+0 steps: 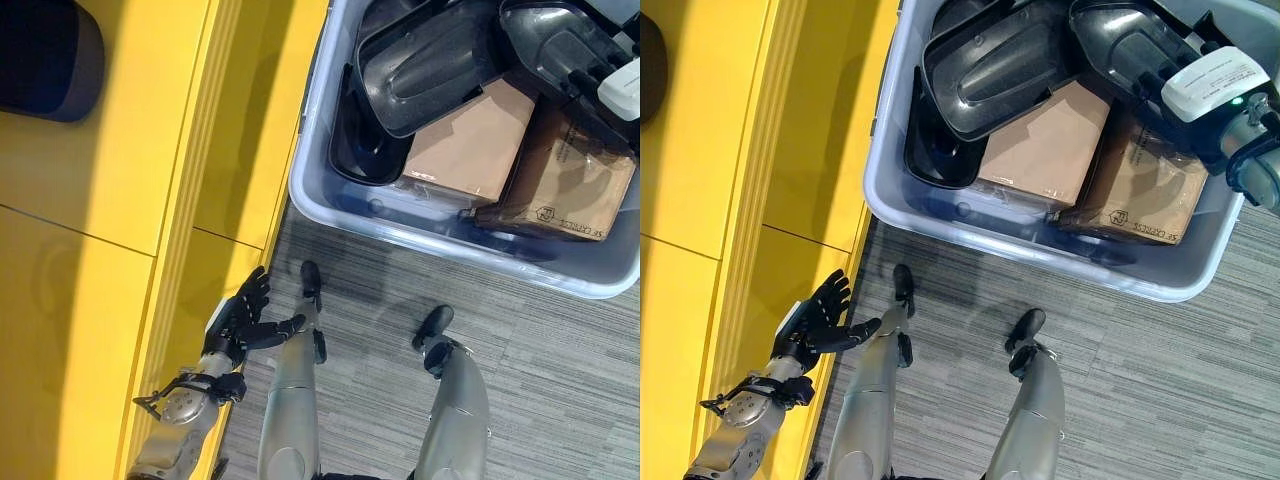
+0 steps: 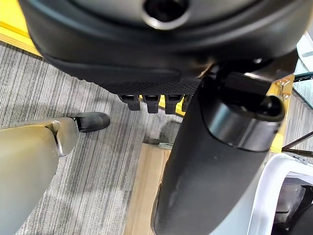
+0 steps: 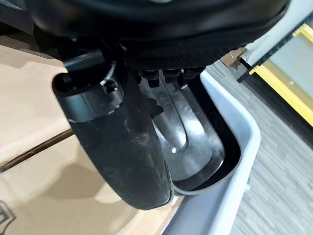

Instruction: Move parts from the plastic box to the shelf.

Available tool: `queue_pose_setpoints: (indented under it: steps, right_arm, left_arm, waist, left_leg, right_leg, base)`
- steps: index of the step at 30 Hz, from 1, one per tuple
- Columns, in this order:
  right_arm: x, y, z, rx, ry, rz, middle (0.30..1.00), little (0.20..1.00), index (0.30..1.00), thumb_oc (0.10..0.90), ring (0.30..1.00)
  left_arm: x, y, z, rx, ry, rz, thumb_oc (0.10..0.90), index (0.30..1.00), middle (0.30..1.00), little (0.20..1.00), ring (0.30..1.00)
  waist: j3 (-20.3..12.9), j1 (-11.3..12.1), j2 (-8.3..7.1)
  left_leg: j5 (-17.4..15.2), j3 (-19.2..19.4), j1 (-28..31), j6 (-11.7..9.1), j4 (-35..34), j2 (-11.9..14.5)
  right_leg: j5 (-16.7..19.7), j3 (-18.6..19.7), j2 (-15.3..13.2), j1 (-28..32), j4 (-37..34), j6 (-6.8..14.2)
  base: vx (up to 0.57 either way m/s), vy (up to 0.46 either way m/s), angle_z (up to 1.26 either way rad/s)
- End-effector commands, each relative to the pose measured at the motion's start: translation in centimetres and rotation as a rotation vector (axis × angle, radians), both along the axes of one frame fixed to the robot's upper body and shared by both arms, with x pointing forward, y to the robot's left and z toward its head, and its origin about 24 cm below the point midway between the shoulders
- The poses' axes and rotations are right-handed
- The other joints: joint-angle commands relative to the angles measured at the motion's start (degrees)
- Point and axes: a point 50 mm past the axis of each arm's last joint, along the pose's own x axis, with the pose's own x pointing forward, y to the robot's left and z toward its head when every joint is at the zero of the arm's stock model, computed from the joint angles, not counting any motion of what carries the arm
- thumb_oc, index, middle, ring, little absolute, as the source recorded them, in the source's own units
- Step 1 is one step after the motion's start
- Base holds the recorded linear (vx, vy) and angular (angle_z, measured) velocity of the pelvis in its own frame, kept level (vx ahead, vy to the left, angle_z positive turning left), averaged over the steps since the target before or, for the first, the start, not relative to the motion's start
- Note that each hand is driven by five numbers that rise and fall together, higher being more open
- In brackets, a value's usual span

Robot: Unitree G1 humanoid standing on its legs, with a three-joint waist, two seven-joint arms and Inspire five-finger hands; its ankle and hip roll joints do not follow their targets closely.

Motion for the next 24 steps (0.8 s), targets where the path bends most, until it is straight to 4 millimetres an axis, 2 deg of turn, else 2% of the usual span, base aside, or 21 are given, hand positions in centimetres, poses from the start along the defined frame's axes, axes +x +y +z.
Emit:
queue_pose_setpoints:
  steps: [1,5,11,16,24]
  right_arm:
    - [-0.9,-1.0,2.4,0.047,-0.092,-0.048,1.0,1.0,1.0,0.9,1.0]
    - [-0.3,-0.2,0.8,0.101,-0.035,-0.012,1.0,1.0,1.0,0.9,1.0]
    - [0.4,2.1,-0.5,0.202,0.027,0.086,1.0,1.0,1.0,0.9,1.0]
    - [0.7,4.0,-0.7,0.286,0.051,0.173,1.0,1.0,1.0,0.9,1.0]
    - [0.9,6.0,0.1,0.381,0.036,0.263,1.0,1.0,1.0,0.9,1.0]
  left_arm:
    - [-0.2,0.4,2.1,-0.012,-0.125,0.011,0.9,1.0,1.0,1.0,1.0]
    - [-0.1,0.2,2.1,-0.013,-0.126,0.006,0.9,1.0,1.0,1.0,1.0]
    - [-0.1,0.2,2.2,-0.013,-0.127,0.005,0.9,1.0,1.0,1.0,1.0]
    - [0.0,0.1,2.3,-0.018,-0.128,-0.001,0.9,1.0,1.0,1.0,1.0]
    - [-0.1,0.5,2.3,-0.018,-0.126,0.012,0.9,1.0,1.0,1.0,1.0]
  waist:
    - [-0.61,0.87,-0.47]
    - [-0.59,1.02,-0.74]
    - [-0.59,1.69,-1.57]
    - [-0.59,1.79,-2.09]
    - [-0.59,2.38,-2.64]
  left_leg:
    - [-12.35,-3.39,0.2,-4.92,11.03,5.33]
    - [-12.41,-3.68,0.92,-4.57,10.52,4.71]
    - [-12.46,-4.58,1.94,-3.94,9.81,3.78]
    - [-12.71,-4.71,2.38,-3.54,10.0,3.44]
    - [-12.73,-4.54,3.75,-3.38,9.75,3.41]
  right_leg:
    - [1.75,3.02,2.22,1.75,-4.8,3.16]
    - [1.97,2.6,2.12,2.79,-5.23,3.25]
    - [2.53,2.31,2.36,4.26,-6.29,3.34]
    - [2.47,2.24,2.26,5.24,-6.45,3.27]
    - [2.45,1.86,2.47,6.85,-6.96,3.14]
  base:
    - [0.0,0.0,0.0]
    - [0.0,0.0,0.0]
    - [0.0,0.0,0.0]
    - [0.0,0.0,0.0]
    - [0.0,0.0,0.0]
